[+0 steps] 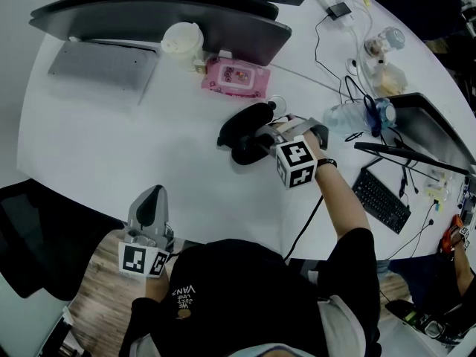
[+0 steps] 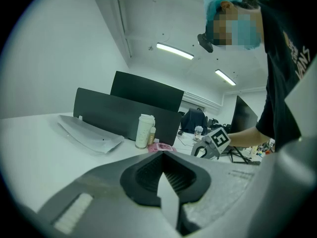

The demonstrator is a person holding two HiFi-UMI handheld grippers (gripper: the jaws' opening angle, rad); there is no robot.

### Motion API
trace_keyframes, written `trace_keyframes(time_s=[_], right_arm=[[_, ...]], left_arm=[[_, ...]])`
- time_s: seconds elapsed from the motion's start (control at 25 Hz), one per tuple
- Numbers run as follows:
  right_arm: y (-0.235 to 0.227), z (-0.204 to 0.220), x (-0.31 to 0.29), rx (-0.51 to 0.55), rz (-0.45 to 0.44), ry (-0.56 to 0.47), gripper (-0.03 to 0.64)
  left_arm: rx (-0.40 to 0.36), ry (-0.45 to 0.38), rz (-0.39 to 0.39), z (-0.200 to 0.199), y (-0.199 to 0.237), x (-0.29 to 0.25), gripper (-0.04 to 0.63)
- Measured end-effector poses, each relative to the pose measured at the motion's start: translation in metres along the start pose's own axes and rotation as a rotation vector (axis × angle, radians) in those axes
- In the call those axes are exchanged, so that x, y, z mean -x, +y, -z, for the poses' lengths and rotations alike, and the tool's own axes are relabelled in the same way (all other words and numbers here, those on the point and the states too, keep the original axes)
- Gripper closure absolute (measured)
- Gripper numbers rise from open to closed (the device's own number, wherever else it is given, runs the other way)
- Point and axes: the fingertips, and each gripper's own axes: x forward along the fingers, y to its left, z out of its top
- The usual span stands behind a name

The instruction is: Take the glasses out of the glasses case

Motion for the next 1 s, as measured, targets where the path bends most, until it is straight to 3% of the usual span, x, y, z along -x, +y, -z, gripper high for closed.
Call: trace_keyframes(time_s=[1.0], right_arm=[[0.0,-0.027,0.067,0.003,0.195,0.0,0.611]], left_arm=[[-0.107,-0.077,0.01,-0.035,-0.027,0.034,0.594]])
